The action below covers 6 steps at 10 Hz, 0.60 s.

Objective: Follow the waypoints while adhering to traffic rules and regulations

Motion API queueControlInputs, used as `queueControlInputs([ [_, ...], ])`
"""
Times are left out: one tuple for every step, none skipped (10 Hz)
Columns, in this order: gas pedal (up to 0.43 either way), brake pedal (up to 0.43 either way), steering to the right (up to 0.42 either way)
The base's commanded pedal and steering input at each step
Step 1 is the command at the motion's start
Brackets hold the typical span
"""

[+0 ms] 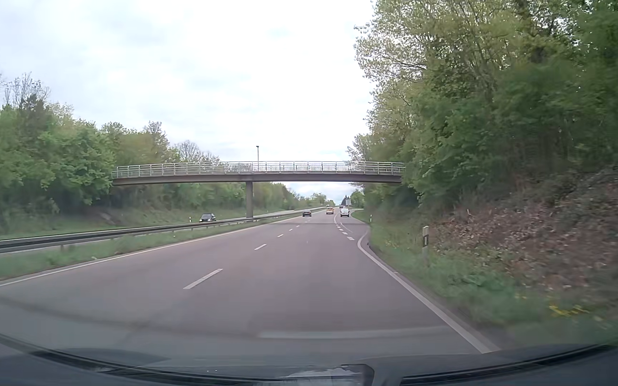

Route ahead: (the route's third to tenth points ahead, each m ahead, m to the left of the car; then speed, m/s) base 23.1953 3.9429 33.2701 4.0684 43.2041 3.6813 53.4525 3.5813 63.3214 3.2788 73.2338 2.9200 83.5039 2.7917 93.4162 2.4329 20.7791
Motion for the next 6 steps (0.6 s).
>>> queueControlInputs([
  [0.087, 0.000, 0.007],
  [0.087, 0.000, 0.008],
  [0.087, 0.000, 0.008],
  [0.087, 0.000, 0.008],
  [0.087, 0.000, 0.008],
  [0.087, 0.000, 0.008],
])
